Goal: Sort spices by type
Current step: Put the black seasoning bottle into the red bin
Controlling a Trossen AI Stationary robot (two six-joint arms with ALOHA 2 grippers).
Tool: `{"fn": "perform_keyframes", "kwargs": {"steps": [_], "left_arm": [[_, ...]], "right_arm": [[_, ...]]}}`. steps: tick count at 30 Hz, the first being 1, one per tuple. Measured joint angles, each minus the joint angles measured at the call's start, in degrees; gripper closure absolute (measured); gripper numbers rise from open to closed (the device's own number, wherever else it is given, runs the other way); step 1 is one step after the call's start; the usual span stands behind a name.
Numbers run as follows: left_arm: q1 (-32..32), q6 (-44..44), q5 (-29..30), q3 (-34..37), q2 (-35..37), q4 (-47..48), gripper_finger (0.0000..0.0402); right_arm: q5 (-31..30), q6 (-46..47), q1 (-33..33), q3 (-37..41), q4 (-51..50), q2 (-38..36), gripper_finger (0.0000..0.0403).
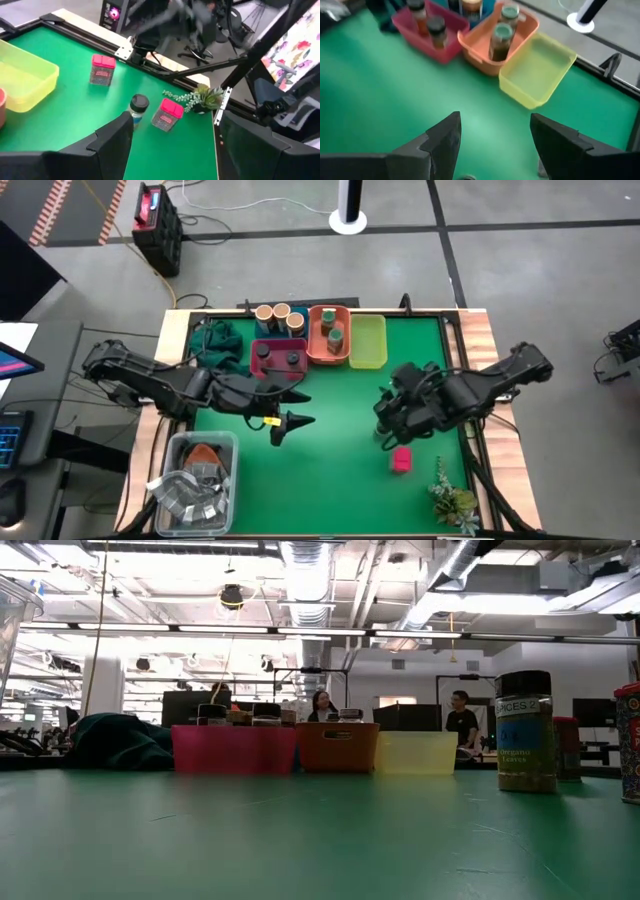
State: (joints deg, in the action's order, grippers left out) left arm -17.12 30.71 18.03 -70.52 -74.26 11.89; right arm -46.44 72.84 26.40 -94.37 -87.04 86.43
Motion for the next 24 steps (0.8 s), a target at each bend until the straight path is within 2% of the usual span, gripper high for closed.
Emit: {"fn": "perform_keyframes", "kwargs": {"steps": [6,10,20,24], "left_arm": [[0.02,-2.56,-2.90,0.00,-0.88,-2.89,0.0118],[-0.04,-3.27,-3.46,-0.04,-3.97,-6.42,0.0118],[-0.04,0.64,-7.51,0.00,-12.50,-14.05,0.0118],[-0.04,0.92,-9.19,0.00,-15.03,-16.87,0.0118]], "right_arm": [[-4.53,0.46,1.61,0.02,-0.16,-4.08,0.0137],[-6.57,-0.65,2.23,0.00,-1.04,-5.76,0.0137],[-6.77,-0.41,2.62,0.00,-2.96,-6.25,0.0137],[-3.88,0.63,3.41,0.33,-2.78,-6.25,0.0137]]}}
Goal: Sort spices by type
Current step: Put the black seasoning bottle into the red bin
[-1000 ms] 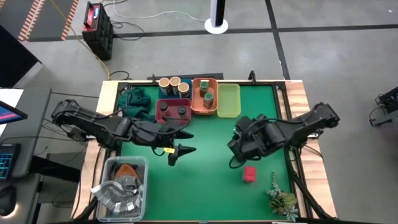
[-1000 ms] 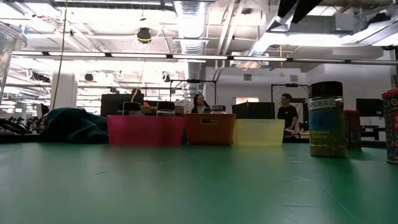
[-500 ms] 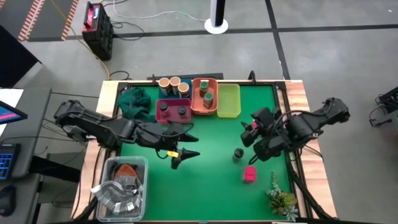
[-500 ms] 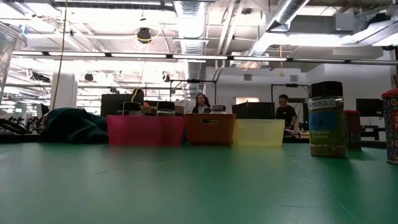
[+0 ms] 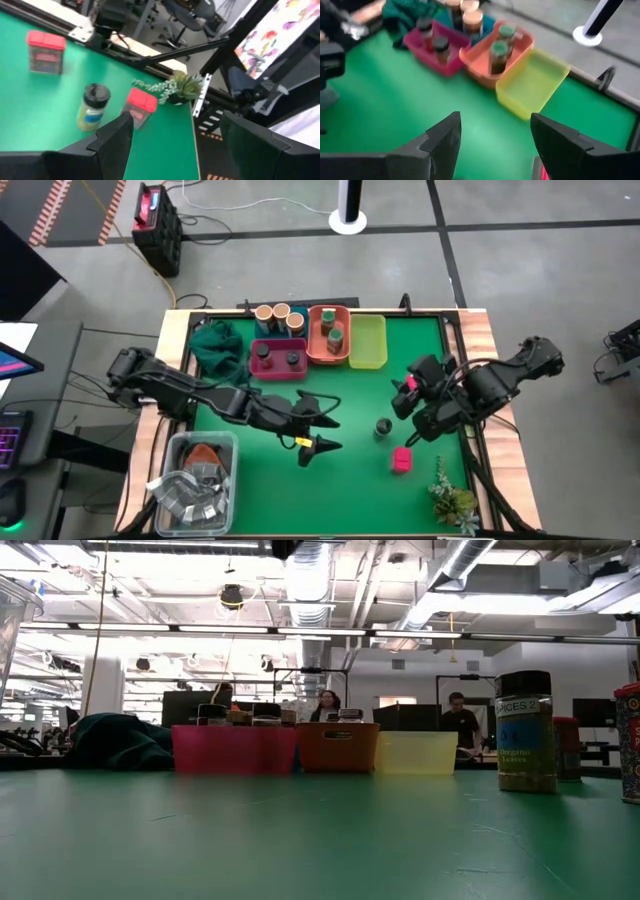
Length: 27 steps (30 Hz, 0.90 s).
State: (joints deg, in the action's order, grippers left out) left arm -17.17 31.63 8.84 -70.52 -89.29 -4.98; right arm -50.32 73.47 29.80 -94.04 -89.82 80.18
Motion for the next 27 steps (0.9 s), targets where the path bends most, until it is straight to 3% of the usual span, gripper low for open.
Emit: {"fn": "perform_keyframes", "kwargs": {"steps": [7,13,21,27], "left_arm": [[0.00,-0.41,-1.53,0.02,-2.70,-1.50,0.0118],[0.73,-2.32,-0.66,0.02,-2.70,-1.68,0.0118],[2.32,-2.07,0.46,0.02,-2.68,-0.31,0.0118],[2.34,-7.03,4.07,0.02,-2.68,3.48,0.0118]], "right_arm": [[10.61,1.13,3.40,8.11,7.85,0.02,0.0137],[14.15,10.16,6.00,15.55,12.41,0.02,0.0137],[26.04,26.63,6.84,21.28,6.06,0.04,0.0137],[30.97,32.67,5.80,24.15,5.22,0.04,0.0137]]}}
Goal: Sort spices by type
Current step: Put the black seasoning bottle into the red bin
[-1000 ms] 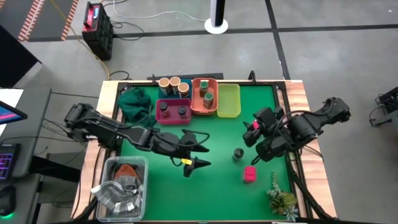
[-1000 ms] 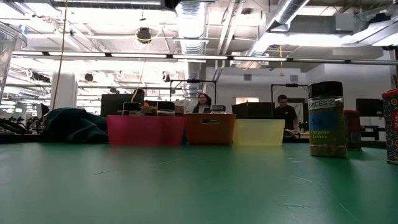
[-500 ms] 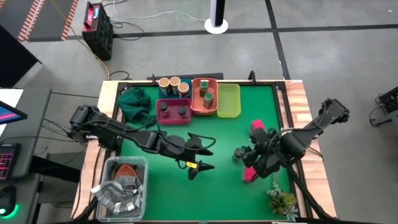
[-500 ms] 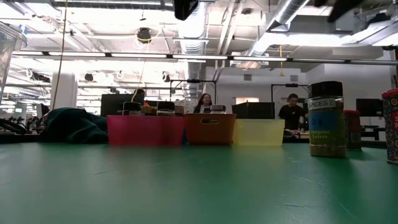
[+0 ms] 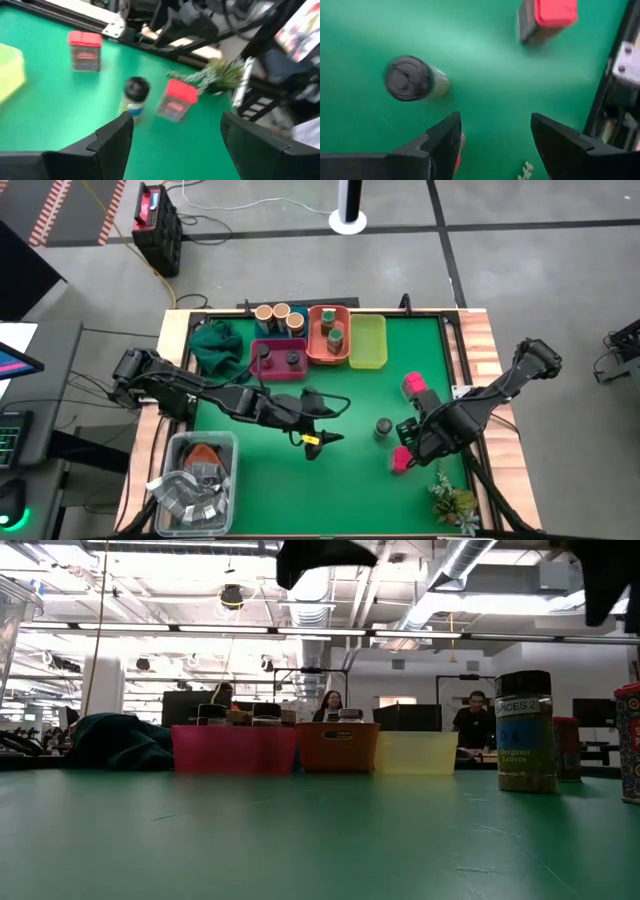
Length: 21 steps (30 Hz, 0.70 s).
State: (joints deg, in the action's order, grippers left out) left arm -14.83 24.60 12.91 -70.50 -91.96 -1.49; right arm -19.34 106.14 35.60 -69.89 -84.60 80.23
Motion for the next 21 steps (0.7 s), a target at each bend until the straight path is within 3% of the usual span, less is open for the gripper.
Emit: {"fn": "perform_keyframes", "kwargs": {"steps": [6,21], "left_arm": [[0.00,-7.22,2.89,0.00,0.00,2.86,0.0118],[0.26,-6.95,4.04,0.00,0.00,4.52,0.0118]], "right_arm": [[4.95,0.14,-2.44,3.34,2.49,0.00,0.0137],[7.33,-11.32,-10.27,14.30,20.19,0.00,0.0137]]}}
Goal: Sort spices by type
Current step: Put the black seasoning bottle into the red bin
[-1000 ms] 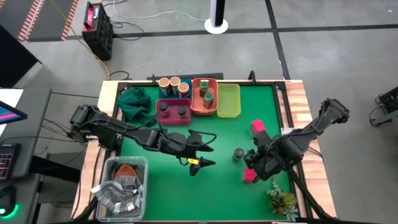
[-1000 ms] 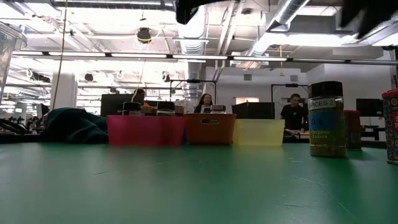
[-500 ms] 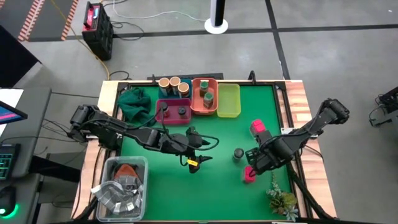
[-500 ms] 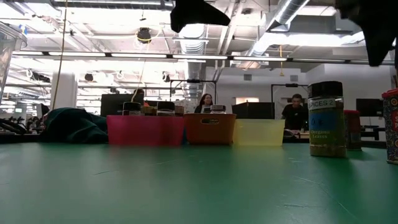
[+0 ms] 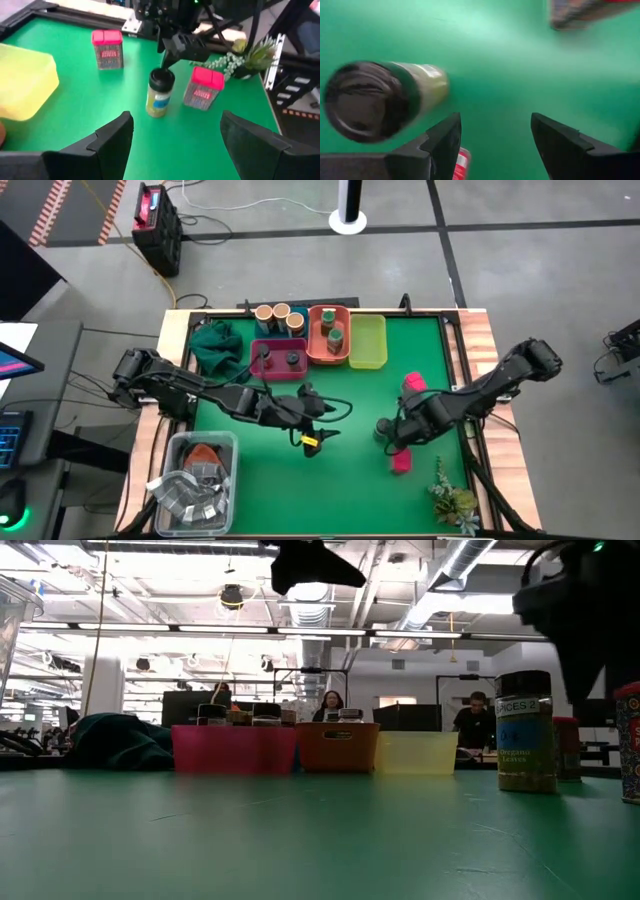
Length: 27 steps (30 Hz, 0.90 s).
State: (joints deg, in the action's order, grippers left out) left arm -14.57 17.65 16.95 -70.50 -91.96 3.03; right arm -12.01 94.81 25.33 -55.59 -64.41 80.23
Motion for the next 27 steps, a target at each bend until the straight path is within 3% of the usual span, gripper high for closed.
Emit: {"fn": "perform_keyframes", "kwargs": {"steps": [7,16,27], "left_arm": [[0.00,0.46,0.11,0.14,0.00,7.69,0.0118],[0.00,0.39,-0.09,1.42,0.00,9.16,0.0118],[0.00,0.44,-0.23,1.42,0.00,9.13,0.0118]], "right_arm": [[-0.11,-3.94,-2.75,2.86,8.88,0.00,0.0137],[-1.39,-9.41,-4.99,2.88,15.11,0.00,0.0137],[-0.41,-10.40,-5.72,1.92,8.52,0.00,0.0137]]}}
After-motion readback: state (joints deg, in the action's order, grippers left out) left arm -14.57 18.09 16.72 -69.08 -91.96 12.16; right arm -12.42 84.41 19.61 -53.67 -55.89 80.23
